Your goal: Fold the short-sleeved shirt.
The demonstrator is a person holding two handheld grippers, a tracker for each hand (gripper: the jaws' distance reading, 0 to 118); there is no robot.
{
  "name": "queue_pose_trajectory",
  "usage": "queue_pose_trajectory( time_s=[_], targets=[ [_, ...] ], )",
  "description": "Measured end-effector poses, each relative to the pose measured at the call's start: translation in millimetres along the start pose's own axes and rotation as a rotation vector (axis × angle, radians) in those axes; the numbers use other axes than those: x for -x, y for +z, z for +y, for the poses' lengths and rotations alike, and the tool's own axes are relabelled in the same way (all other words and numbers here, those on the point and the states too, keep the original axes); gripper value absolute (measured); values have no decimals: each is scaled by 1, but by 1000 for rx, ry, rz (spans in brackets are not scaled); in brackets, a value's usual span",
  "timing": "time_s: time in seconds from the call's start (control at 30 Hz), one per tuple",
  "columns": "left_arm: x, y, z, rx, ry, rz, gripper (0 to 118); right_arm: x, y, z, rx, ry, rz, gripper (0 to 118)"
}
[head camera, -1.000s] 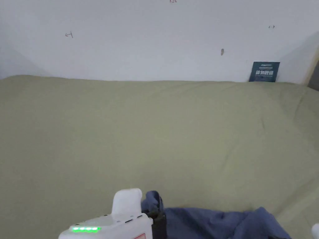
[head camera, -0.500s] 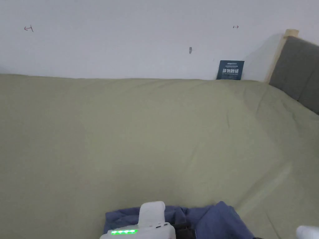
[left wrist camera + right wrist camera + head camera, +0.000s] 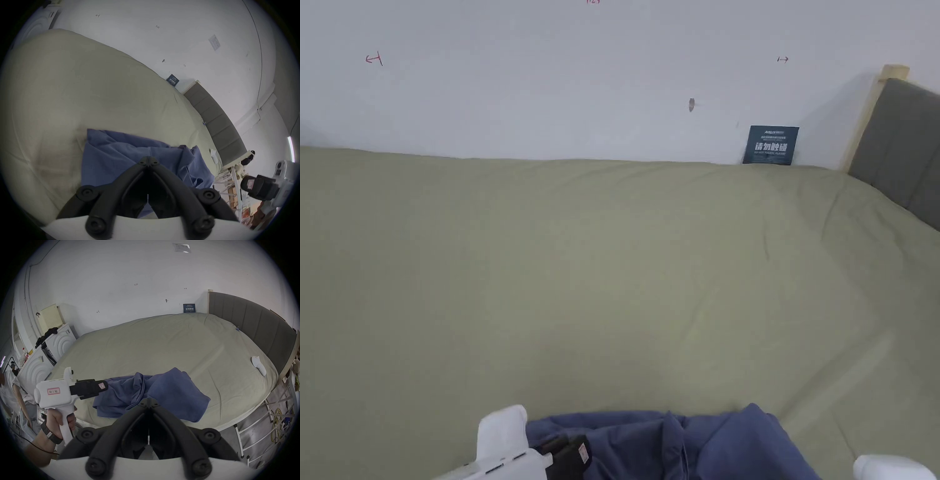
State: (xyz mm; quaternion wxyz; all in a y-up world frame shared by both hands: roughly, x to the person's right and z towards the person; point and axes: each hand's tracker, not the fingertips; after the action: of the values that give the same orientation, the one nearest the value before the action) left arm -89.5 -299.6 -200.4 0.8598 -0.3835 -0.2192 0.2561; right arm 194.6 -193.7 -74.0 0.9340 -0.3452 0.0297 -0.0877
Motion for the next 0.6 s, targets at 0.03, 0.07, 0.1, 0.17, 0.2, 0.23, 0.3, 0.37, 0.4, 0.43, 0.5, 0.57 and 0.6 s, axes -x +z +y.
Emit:
queue_pose_trajectory(
  time_s=[0.03, 0.07, 0.1, 0.17, 0.2, 0.23, 0.3, 0.37, 0.4, 0.43, 0.5, 0.57, 0.6],
  targets=[
    [-4, -11, -4, 38, -32, -23, 0, 0, 0, 0, 4, 2, 1, 2],
    [-11, -16, -9, 38, -65, -27, 0, -1, 0, -1, 9, 2, -3, 2],
    [-16, -22, -12, 58, -90, -58, 0, -2, 0, -1, 9, 4, -3, 2],
    [-29, -40, -23, 66, -136, -64, 0, -5, 2, -2, 4, 2, -10, 2],
    [-34, -47, -28, 50, -167, -91, 0, -7, 3, -2, 0, -1, -15, 2],
    [-40, -56, -34, 18, -202, -93, 0, -9, 5, -2, -2, -4, -22, 2],
    [-53, -71, -53, -40, -277, -83, 0, -12, 7, -3, -7, -6, -30, 2],
    [-64, -85, -78, -125, -388, -82, 0, -14, 8, -3, -6, -6, -38, 2],
    [-66, -90, -86, -127, -426, -103, 0, -15, 8, -3, -3, -6, -39, 2],
    [-68, -94, -99, -103, -450, -112, 0, -16, 9, -2, 1, -6, -43, 2],
    [-73, -101, -111, -51, -434, -148, 0, -16, 10, -2, 1, -6, -40, 2],
    [-78, -102, -121, -32, -411, -161, 0, -15, 10, -1, 0, -3, -37, 2],
    [-78, -103, -122, -36, -405, -163, 0, -14, 10, 0, -2, -2, -37, 2]
  ],
)
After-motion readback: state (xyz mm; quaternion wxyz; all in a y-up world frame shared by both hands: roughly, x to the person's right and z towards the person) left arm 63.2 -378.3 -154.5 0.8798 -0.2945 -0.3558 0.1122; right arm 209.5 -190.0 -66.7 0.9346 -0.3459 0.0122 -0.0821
